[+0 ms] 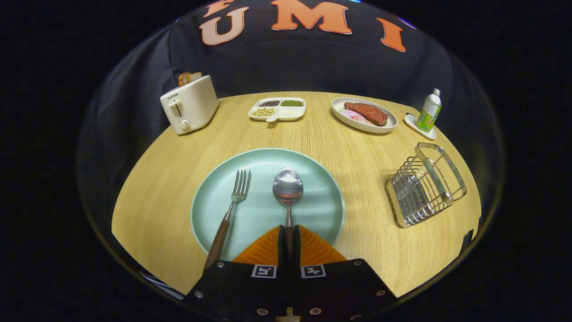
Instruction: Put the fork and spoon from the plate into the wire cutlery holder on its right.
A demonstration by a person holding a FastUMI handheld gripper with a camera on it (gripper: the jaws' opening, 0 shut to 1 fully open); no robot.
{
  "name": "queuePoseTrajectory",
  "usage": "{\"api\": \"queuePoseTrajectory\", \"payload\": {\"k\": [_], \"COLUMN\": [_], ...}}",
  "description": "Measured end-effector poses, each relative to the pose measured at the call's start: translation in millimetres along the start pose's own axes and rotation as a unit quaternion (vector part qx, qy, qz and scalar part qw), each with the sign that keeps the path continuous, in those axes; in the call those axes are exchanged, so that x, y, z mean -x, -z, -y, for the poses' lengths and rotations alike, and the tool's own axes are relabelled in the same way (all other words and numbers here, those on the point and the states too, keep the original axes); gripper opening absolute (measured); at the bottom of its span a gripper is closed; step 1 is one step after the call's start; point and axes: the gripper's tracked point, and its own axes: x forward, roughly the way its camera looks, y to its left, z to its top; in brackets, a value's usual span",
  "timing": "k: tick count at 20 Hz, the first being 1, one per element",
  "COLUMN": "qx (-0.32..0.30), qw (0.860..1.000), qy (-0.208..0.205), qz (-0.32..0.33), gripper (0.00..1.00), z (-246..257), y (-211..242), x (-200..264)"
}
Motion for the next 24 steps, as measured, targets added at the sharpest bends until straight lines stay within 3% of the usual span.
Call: {"api": "queuePoseTrajectory", "payload": {"k": [5, 12, 20, 24], "qx": [0.019, 0.079, 0.053, 0.065], "qw": [0.999, 0.991, 0.967, 0.947], "qy": [-0.022, 0.005, 0.022, 0.022], "qz": [-0.012, -0.107, -0.249, -0.314], "gripper": [0.05, 0.05, 0.05, 0.05], "z": [48, 143, 184, 188], "y": [-43, -59, -45, -34], "x": [68, 126, 105, 89]}}
